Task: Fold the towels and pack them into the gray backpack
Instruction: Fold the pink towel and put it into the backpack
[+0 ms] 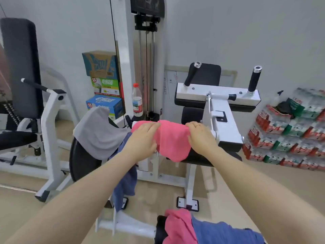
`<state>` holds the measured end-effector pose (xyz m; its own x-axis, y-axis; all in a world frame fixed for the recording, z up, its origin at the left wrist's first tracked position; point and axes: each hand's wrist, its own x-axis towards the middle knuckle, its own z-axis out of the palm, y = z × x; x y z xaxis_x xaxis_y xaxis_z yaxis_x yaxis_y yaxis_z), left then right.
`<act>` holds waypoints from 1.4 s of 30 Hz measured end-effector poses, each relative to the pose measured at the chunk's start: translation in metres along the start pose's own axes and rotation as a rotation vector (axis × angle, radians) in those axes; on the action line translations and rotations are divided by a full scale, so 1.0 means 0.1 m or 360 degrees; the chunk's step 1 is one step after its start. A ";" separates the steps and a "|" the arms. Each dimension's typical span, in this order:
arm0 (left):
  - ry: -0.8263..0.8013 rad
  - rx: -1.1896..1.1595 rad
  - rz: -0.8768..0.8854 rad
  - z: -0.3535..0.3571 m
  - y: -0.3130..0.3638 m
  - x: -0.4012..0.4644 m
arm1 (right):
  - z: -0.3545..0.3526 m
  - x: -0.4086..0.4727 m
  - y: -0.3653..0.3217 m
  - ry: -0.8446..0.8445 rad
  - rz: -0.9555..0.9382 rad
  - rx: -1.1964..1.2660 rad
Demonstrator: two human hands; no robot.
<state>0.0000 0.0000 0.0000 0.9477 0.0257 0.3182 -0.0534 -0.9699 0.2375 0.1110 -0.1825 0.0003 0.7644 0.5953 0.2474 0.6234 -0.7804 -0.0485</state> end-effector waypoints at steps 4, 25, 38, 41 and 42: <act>0.0035 -0.0155 -0.0111 0.12 -0.08 0.23 | 0.19 0.29 0.16 -0.0118 0.0007 -0.0105; 0.0240 -0.0746 0.0078 -0.22 0.74 -0.60 | -1.04 -1.04 -0.52 0.0369 0.0073 0.1935; -0.0418 -0.1909 -0.0250 -0.23 1.66 -1.44 | -0.89 -2.43 0.16 0.0248 0.0691 0.1595; -0.0576 -0.1743 -0.0366 -0.06 1.93 -1.42 | -0.69 -2.71 0.44 0.0193 0.0893 0.1064; -0.0633 -0.1739 -0.0374 0.01 2.04 -1.39 | -0.66 -2.78 0.51 0.0183 0.0915 0.0983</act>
<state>-0.1425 -0.2017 0.0032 0.9911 -0.0884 -0.0997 0.0776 -0.2257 0.9711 -0.0808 -0.4007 -0.0074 0.9890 0.0890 0.1178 0.1465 -0.6911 -0.7077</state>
